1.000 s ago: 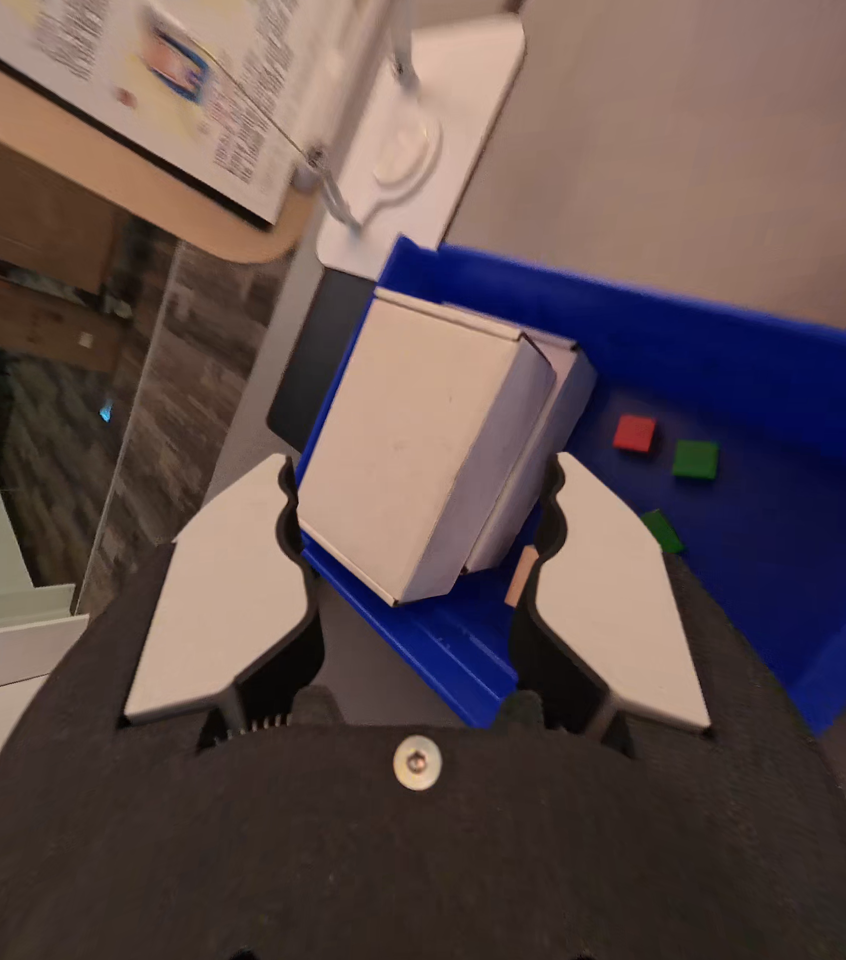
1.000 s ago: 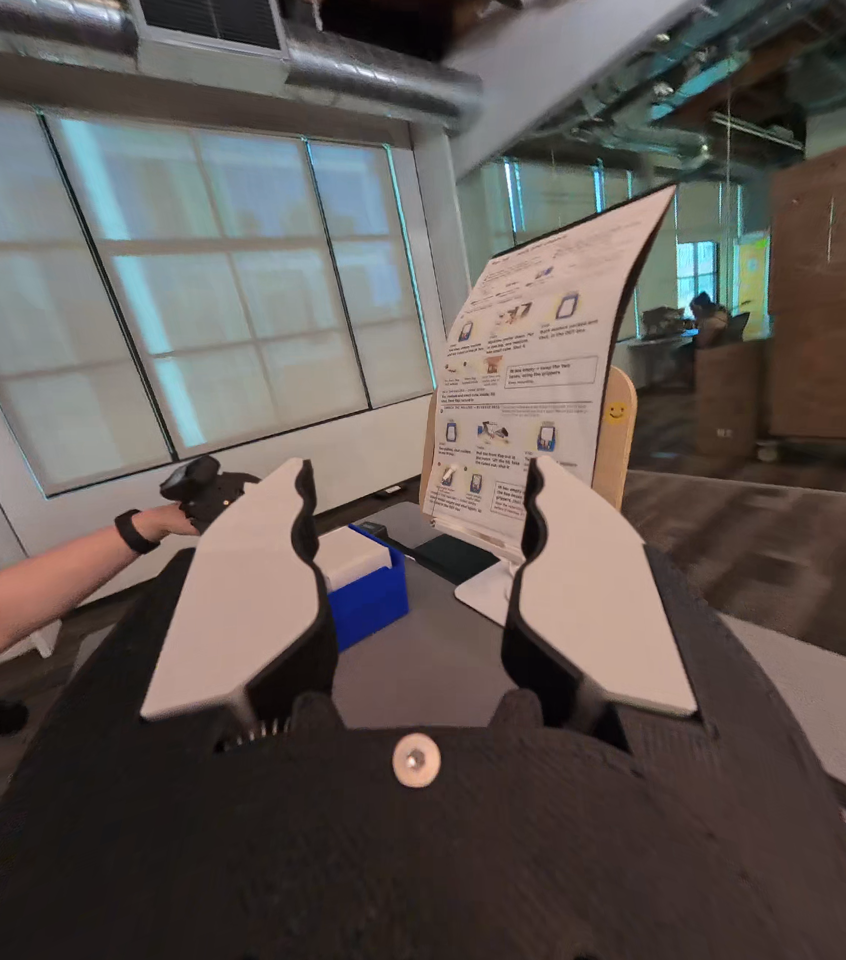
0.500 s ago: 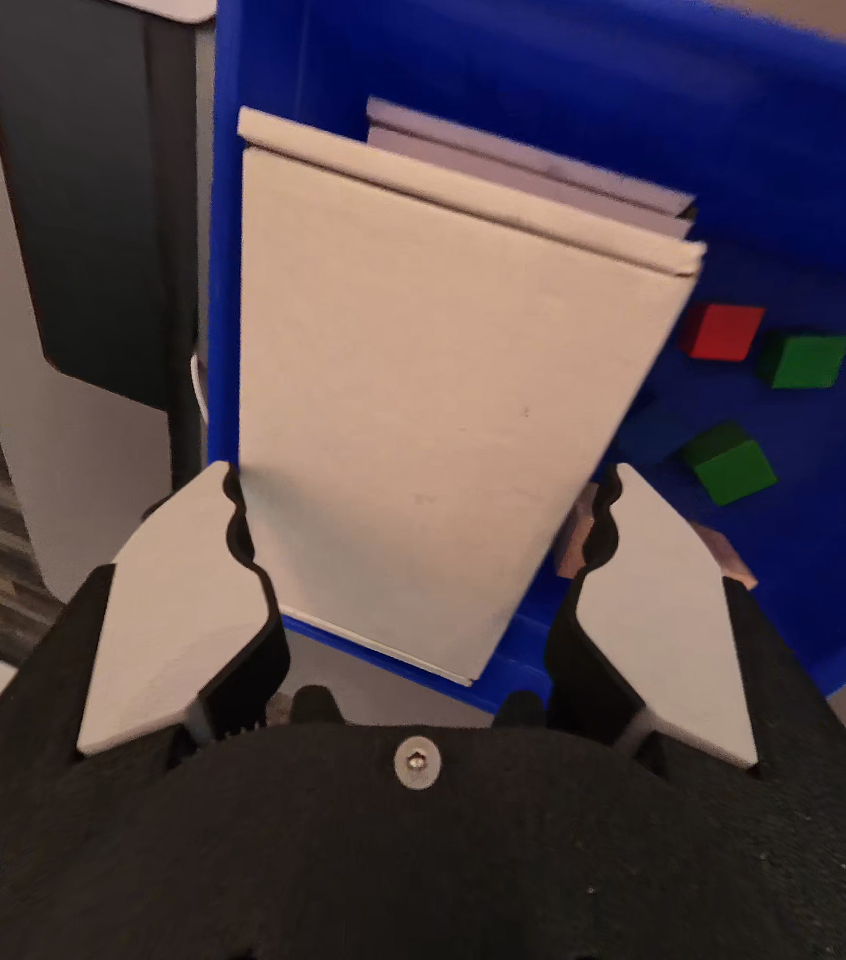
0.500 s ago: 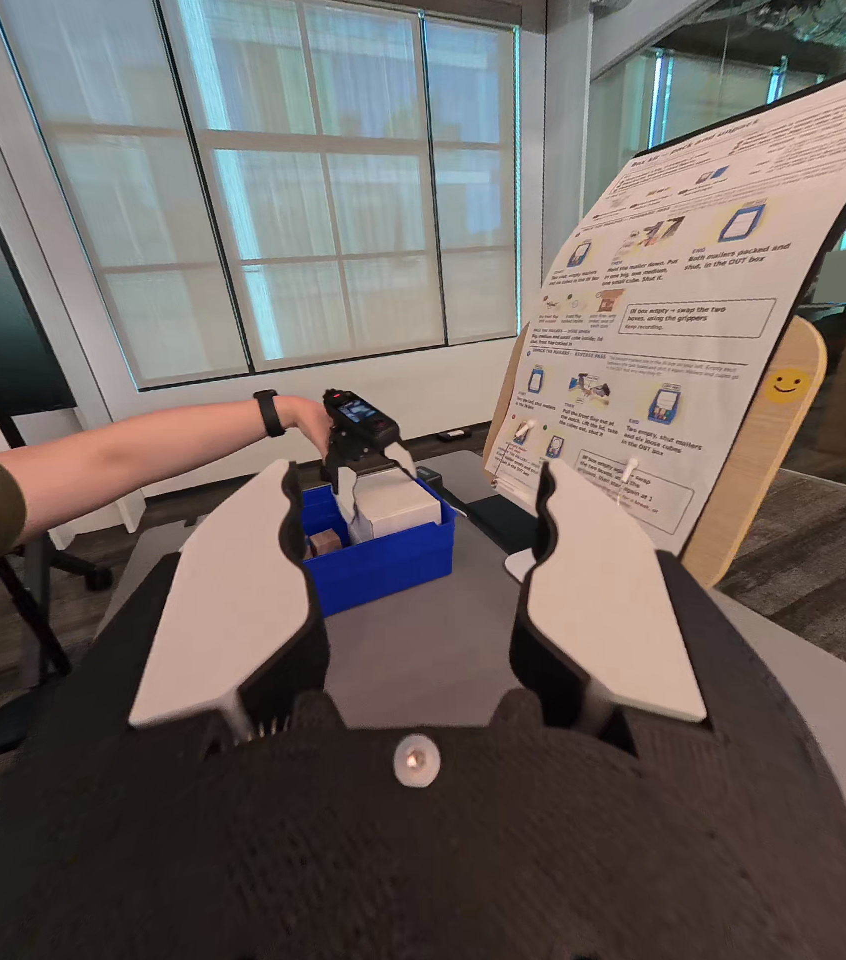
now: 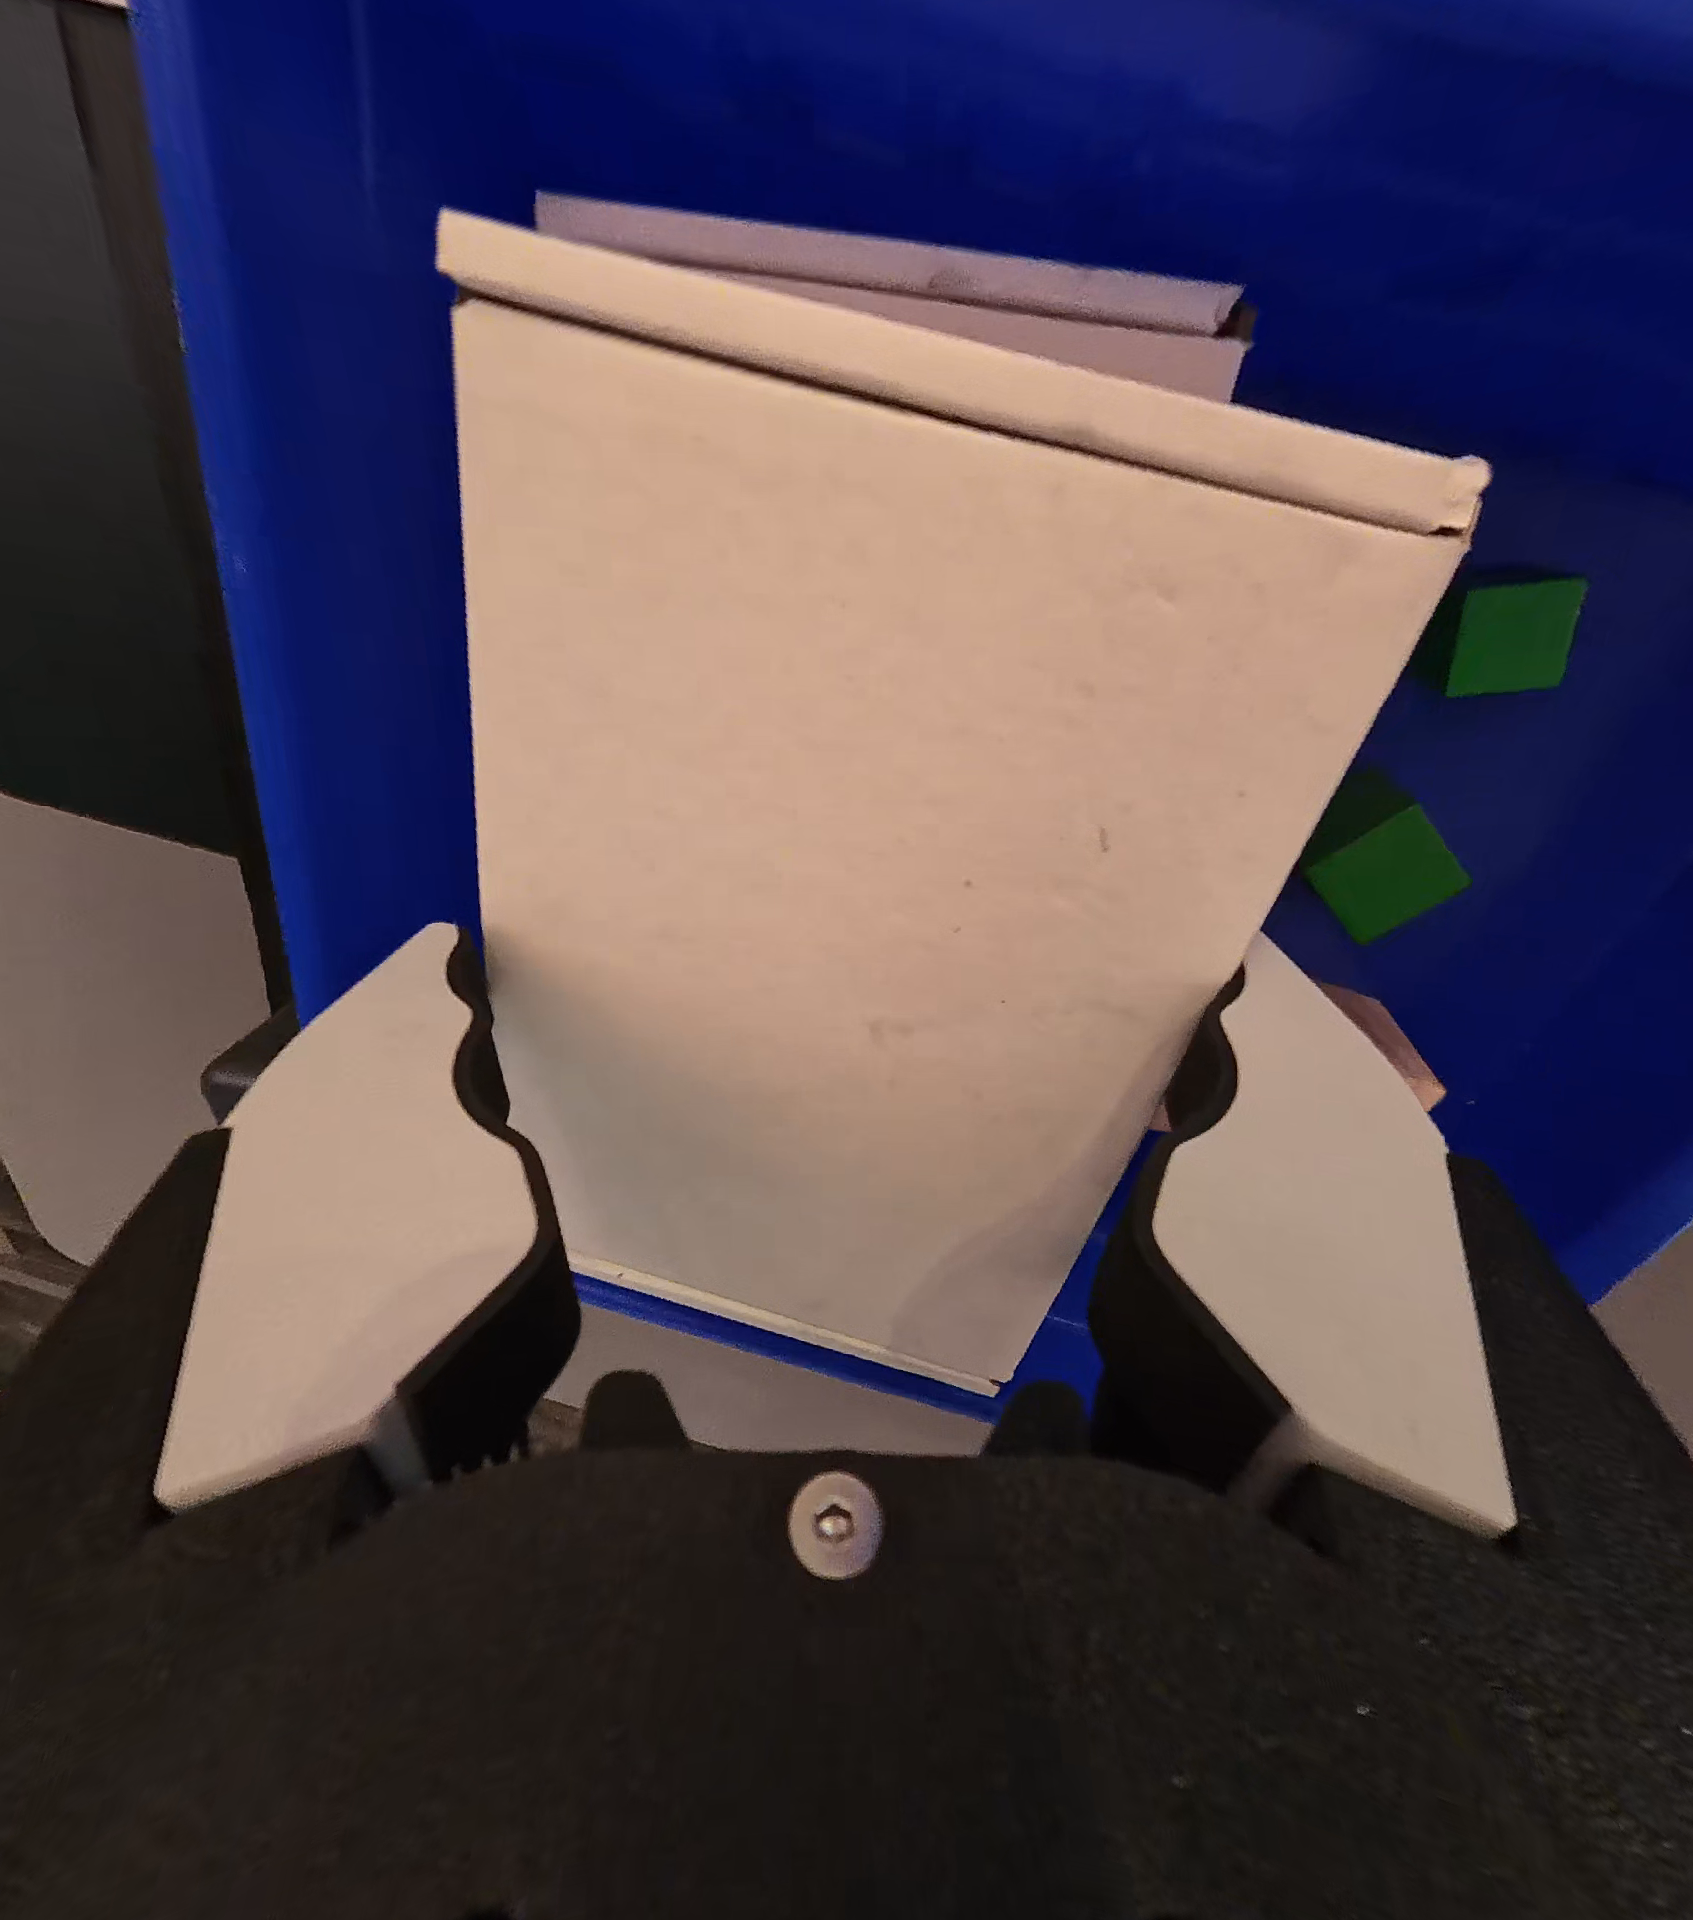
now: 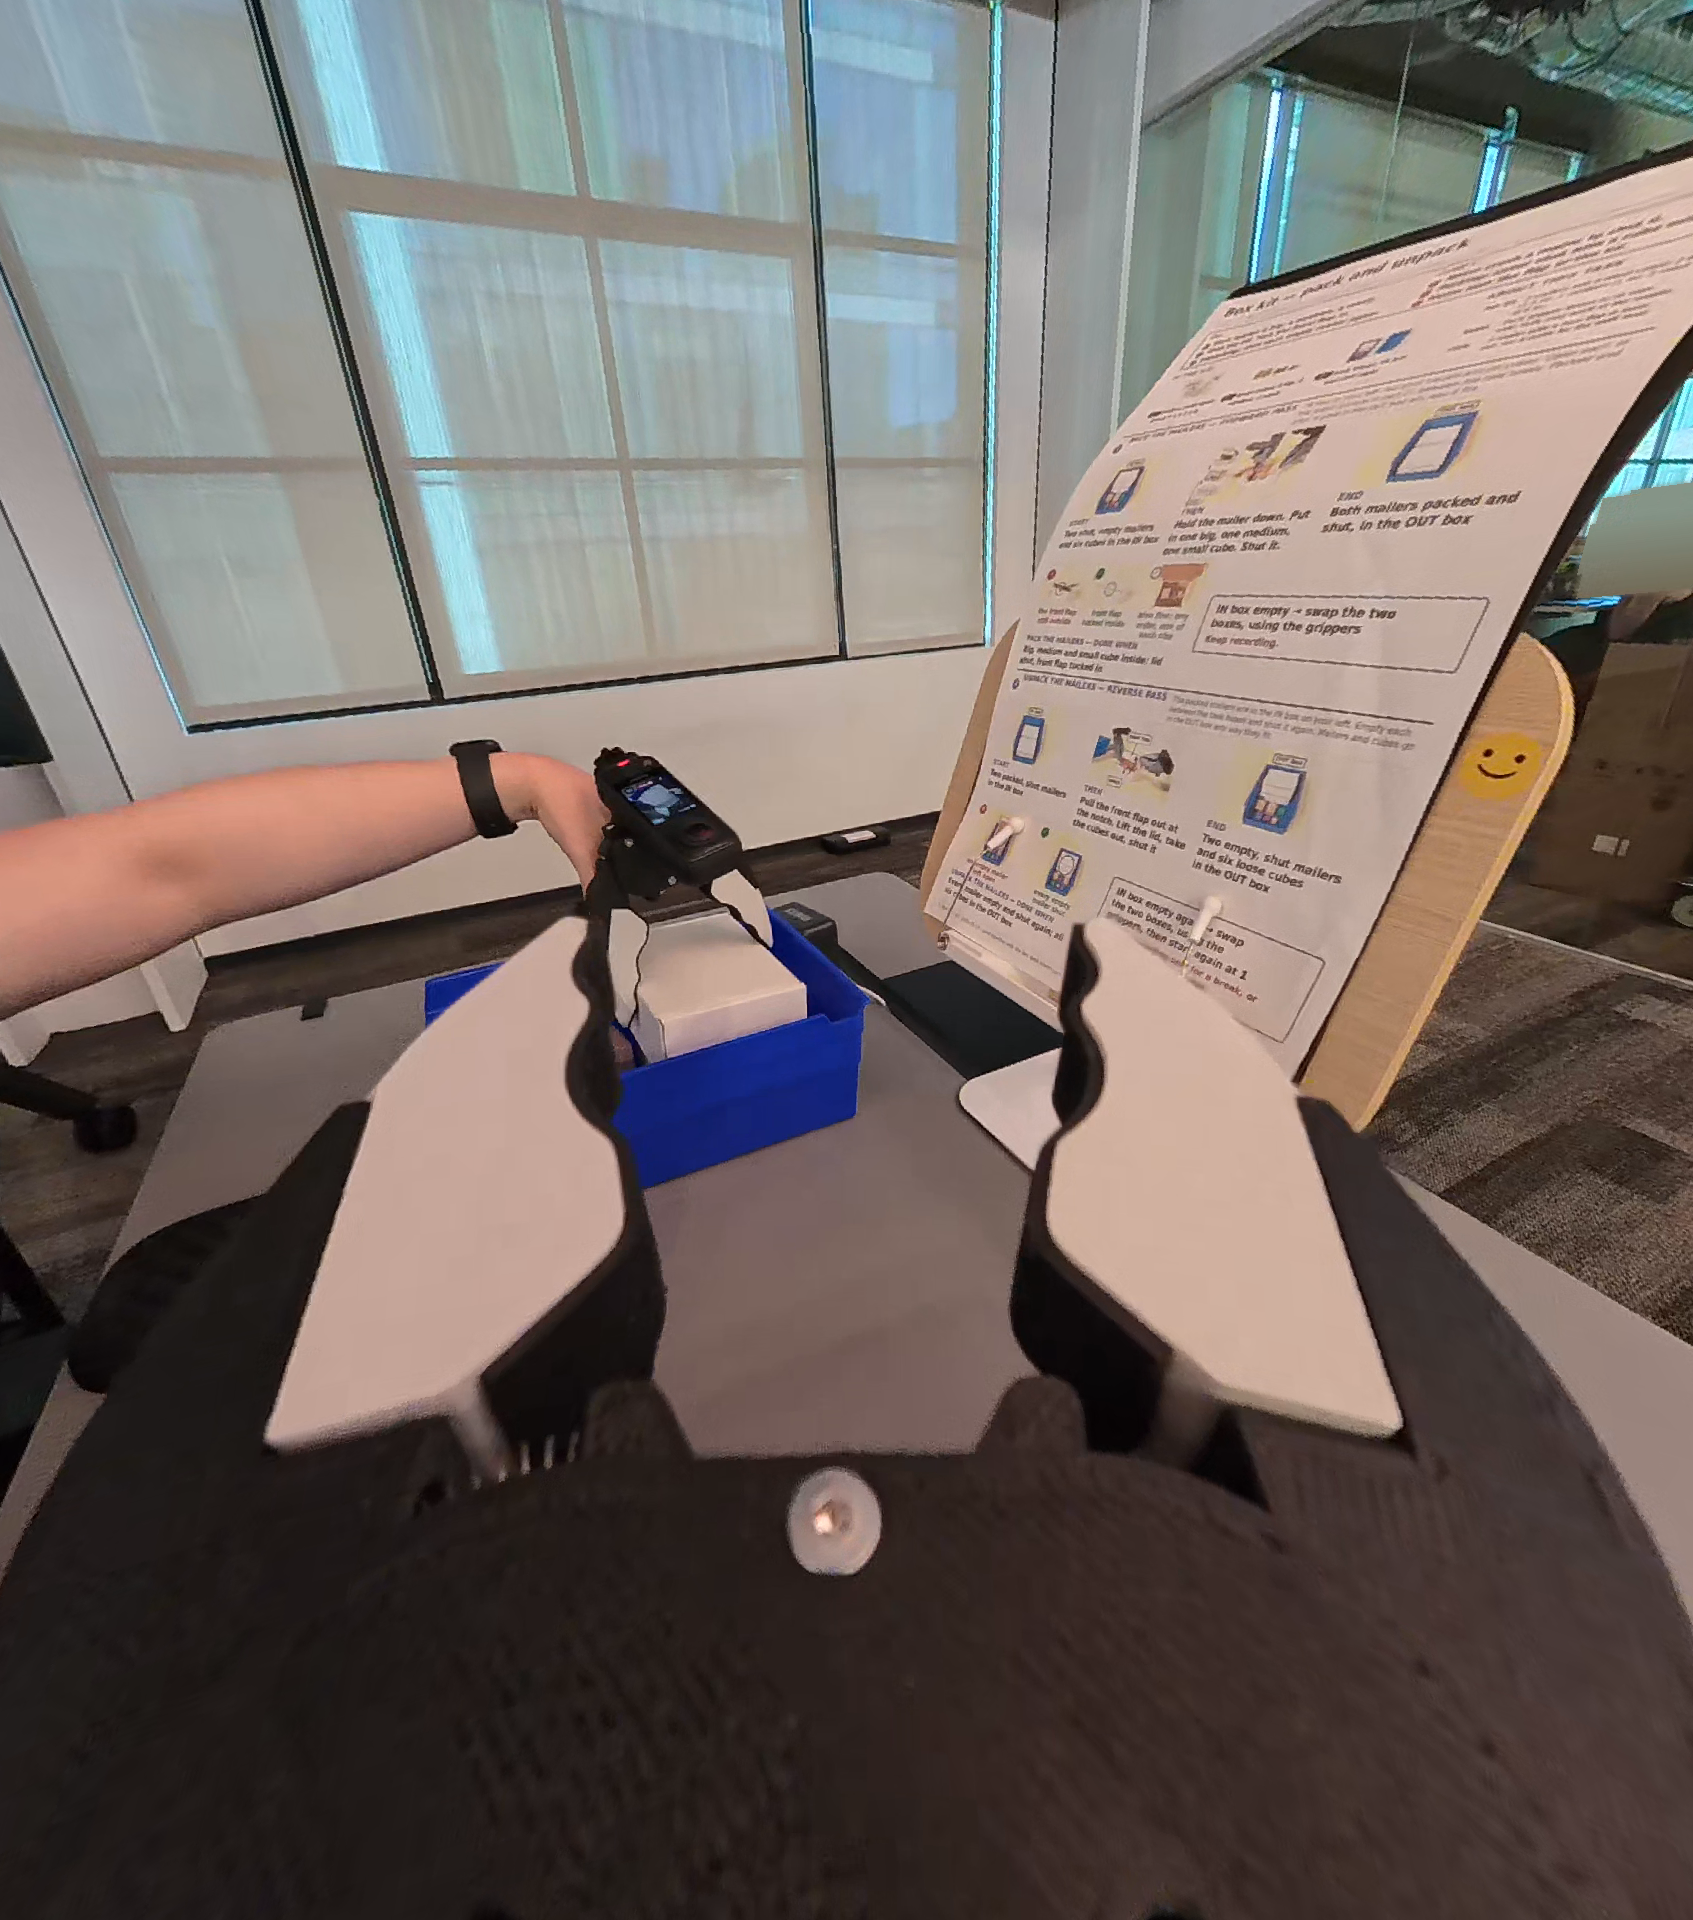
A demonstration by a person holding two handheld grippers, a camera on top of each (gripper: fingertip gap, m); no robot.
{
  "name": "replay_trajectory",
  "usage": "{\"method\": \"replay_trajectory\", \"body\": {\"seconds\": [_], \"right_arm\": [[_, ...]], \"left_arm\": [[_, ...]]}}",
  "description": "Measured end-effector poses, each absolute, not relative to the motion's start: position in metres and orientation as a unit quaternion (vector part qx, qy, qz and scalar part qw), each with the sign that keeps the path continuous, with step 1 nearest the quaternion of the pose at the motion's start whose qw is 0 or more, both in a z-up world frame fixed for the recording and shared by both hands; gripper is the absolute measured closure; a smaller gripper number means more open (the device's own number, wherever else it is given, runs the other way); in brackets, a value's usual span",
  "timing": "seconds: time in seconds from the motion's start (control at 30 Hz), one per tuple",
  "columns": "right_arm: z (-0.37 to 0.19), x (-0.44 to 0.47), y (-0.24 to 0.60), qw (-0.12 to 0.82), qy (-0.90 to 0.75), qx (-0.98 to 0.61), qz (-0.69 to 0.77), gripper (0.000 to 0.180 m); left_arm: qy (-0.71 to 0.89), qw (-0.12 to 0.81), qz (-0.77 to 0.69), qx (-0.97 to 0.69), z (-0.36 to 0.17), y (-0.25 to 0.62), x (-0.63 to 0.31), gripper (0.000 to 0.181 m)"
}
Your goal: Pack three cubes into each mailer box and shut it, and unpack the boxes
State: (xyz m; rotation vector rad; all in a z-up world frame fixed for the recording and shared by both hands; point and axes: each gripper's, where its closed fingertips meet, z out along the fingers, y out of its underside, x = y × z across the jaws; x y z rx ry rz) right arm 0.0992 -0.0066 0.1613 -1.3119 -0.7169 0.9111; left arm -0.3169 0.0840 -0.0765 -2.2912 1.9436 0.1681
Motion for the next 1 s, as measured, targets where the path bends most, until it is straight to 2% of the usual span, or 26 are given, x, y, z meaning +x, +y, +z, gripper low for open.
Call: {"method": "replay_trajectory", "body": {"seconds": [0.4,1.0], "right_arm": [[0.150,0.088,-0.008,0.615,-0.337,-0.587,0.404,0.096],[0.144,0.086,-0.010,0.606,-0.353,-0.598,0.389,0.097]], "left_arm": [[0.653,0.004,0.054,-0.756,-0.088,0.081,-0.317,0.042],[0.588,-0.035,0.057,-0.806,-0.088,0.077,-0.326,0.043]]}}
